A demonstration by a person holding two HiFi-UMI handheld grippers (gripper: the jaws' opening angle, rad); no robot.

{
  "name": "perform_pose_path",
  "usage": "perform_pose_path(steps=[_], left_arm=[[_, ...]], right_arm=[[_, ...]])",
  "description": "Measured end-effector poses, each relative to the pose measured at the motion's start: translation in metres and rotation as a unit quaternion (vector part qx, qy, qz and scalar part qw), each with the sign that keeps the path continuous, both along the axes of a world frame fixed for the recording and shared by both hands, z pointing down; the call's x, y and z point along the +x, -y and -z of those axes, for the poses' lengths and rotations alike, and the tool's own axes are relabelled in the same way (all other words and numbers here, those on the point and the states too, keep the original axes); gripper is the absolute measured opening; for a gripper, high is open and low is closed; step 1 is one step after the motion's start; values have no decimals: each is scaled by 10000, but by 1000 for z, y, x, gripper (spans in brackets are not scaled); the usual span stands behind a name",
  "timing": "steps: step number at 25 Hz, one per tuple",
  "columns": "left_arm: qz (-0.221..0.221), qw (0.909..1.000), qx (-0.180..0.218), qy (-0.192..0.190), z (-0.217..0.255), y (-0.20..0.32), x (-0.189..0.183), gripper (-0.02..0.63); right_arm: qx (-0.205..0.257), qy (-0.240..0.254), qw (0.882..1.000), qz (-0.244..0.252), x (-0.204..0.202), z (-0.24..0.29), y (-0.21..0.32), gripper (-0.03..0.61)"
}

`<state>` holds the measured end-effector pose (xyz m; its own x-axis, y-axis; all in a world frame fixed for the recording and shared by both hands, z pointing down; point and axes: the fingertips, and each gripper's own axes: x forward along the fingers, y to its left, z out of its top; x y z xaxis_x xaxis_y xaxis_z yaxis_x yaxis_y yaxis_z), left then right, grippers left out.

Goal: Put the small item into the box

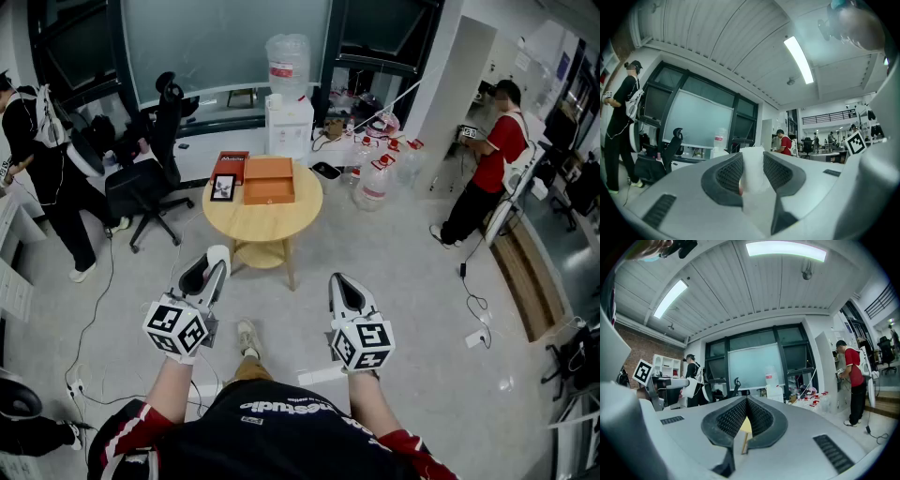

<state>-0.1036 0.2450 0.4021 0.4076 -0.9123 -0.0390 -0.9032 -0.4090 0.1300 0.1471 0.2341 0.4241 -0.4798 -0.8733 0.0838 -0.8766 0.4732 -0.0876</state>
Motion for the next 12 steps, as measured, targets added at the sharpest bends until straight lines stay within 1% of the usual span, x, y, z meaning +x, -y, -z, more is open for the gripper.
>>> perform_pose_path(steps=[4, 9, 12], left_arm=[[56, 10000, -23, -28, 0, -2, 1, 147], [-19, 10000, -24, -7, 0, -2, 8, 147], [-20, 10000, -43, -78, 1, -3, 11, 147]], right_arm=[[-14, 1, 10000, 65, -1, 0, -3, 25], [18, 2, 10000, 23, 2, 0, -7, 25], [11, -52, 10000, 10, 5, 1, -10, 25]])
